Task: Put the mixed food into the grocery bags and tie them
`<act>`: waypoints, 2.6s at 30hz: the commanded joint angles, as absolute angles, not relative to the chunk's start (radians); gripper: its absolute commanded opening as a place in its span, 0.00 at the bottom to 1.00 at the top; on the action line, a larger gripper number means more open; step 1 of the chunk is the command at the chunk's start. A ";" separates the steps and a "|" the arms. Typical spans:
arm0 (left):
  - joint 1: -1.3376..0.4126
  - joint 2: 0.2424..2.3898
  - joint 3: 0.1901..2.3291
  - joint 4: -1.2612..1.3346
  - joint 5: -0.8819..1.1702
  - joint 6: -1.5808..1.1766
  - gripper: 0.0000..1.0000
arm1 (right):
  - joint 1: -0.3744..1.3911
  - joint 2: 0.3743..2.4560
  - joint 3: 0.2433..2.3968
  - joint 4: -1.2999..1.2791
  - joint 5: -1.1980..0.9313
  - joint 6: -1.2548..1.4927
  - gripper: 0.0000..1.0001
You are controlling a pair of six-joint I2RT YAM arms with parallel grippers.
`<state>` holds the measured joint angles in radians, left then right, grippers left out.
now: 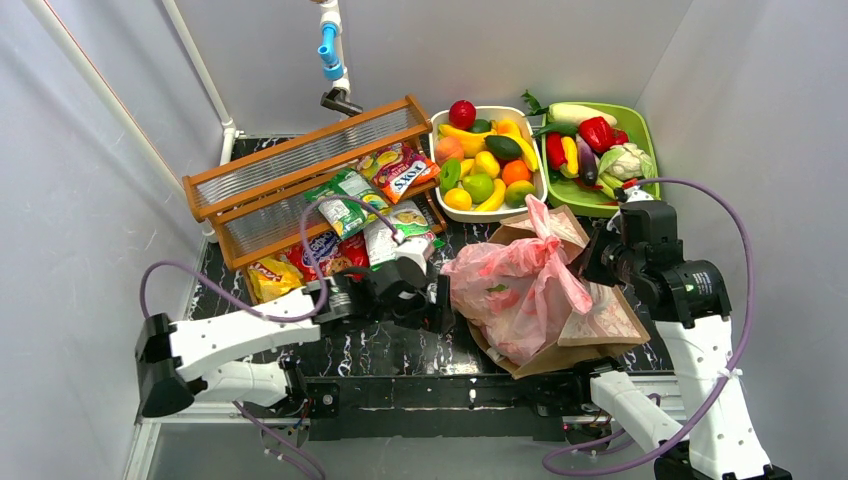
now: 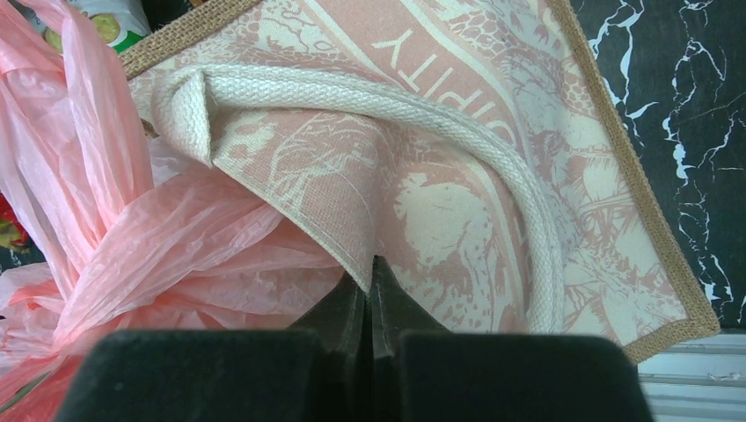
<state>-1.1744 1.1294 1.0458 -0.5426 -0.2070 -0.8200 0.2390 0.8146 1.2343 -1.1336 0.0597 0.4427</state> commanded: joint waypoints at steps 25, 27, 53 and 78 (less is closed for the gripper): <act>-1.110 1.383 0.742 0.144 0.043 -0.844 0.71 | 0.067 0.943 1.363 -1.069 0.058 0.544 0.01; -1.089 1.407 0.736 0.162 0.066 -0.858 0.71 | 0.057 0.944 1.355 -1.064 0.050 0.546 0.01; -1.003 1.861 0.879 0.497 0.336 -0.978 0.46 | 0.009 0.974 1.360 -1.059 -0.045 0.562 0.01; -1.025 1.445 1.165 -0.166 0.078 -0.812 0.00 | 0.009 0.906 1.304 -1.040 -0.190 0.550 0.01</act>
